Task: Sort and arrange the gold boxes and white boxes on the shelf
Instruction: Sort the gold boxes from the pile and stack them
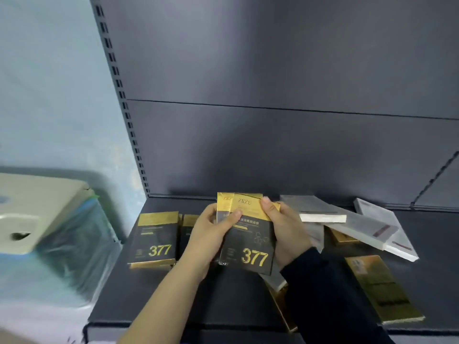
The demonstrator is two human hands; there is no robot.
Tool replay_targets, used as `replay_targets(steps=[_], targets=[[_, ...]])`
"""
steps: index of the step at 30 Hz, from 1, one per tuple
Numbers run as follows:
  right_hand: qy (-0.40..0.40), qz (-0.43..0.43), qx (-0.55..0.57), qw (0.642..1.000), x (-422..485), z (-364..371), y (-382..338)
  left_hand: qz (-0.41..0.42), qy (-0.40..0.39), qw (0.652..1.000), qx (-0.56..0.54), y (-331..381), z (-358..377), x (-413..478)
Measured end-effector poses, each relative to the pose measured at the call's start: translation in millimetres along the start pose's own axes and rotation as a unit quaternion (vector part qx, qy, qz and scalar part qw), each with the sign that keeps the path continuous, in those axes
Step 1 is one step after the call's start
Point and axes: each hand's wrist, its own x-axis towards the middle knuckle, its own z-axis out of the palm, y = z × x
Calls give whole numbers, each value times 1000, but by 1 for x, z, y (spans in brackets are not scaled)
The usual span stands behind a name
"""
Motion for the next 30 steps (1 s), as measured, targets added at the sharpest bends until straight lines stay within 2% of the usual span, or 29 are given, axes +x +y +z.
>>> replay_targets(steps=[4, 8, 16, 18, 24, 30], targets=[[-78, 31, 46, 995, -7, 45, 32, 48, 89, 995, -14, -8, -47, -9], [-131, 35, 27, 990, -21, 82, 70, 42, 142, 989, -29, -15, -91, -16], [-131, 78, 47, 987, -9, 108, 81, 60, 208, 976, -18, -13, -146, -22], [-106, 71, 36, 991, -2, 102, 76, 63, 233, 970, -9, -13, -160, -20], [-8, 12, -117, 993, 22, 68, 71, 14, 251, 966, 54, -11, -174, -3], [-26, -40, -284, 958, 31, 68, 83, -6, 239, 964, 115, -7, -162, 23]])
